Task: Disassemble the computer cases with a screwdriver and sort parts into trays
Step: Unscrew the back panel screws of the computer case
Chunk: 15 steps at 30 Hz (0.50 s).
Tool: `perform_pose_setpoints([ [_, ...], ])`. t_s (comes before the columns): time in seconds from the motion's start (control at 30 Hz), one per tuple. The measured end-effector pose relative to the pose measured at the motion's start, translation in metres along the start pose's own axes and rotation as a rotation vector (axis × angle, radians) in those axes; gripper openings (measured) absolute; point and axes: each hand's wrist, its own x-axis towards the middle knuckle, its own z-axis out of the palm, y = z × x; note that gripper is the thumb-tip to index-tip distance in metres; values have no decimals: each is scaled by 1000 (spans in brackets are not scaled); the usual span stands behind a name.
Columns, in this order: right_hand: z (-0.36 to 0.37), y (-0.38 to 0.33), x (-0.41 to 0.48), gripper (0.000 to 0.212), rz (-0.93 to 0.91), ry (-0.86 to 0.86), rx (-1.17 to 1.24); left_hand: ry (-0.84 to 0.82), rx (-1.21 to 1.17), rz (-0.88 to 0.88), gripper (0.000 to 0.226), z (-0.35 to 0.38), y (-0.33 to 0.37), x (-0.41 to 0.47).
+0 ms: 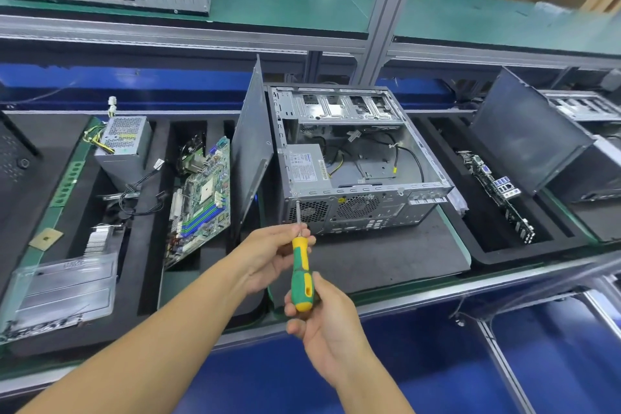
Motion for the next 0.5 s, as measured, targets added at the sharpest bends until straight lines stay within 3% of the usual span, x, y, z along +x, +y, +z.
perform_pose_setpoints([
  [0.13, 14, 4, -4, 35, -132, 69, -57, -73, 122, -86, 33, 3, 3, -7],
  [0.23, 16, 6, -3, 37, -189, 181, -130, -120, 214, -73, 30, 5, 4, -10],
  [0.33, 15, 6, -2, 42, -188, 216, -31, -109, 106, -74, 37, 11, 3, -8],
  [0.5, 5, 0, -7, 61, -11, 61, 201, -160, -140, -35, 36, 16, -9, -6],
])
